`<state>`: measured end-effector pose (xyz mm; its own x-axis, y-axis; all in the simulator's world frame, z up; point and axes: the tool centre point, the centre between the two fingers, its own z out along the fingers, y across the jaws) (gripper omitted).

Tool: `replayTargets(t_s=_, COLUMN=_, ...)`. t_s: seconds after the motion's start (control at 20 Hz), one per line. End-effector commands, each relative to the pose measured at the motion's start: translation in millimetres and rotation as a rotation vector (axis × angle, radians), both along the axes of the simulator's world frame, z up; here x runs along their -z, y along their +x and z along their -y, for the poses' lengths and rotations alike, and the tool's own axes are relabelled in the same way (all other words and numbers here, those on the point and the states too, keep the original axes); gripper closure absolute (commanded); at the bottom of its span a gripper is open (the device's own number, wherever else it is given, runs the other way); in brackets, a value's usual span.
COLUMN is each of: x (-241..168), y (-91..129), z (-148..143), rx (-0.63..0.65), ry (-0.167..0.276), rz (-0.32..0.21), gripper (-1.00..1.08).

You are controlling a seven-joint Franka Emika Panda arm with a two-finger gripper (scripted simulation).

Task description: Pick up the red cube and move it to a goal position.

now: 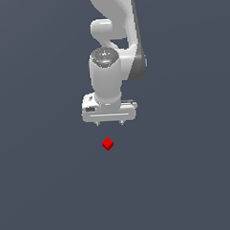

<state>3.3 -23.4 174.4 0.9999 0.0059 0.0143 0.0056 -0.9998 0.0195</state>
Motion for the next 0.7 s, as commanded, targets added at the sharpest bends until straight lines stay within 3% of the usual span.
replayTargets(t_s=0.0, x=0.0, y=0.0, z=0.0, rx=0.000, ry=0.000, rz=0.000, gripper=-0.92)
replayTargets(t_s=0.65, x=21.3, y=1.4, z=3.9, rx=-0.108, ry=0.002, rz=-0.003, gripper=-0.92)
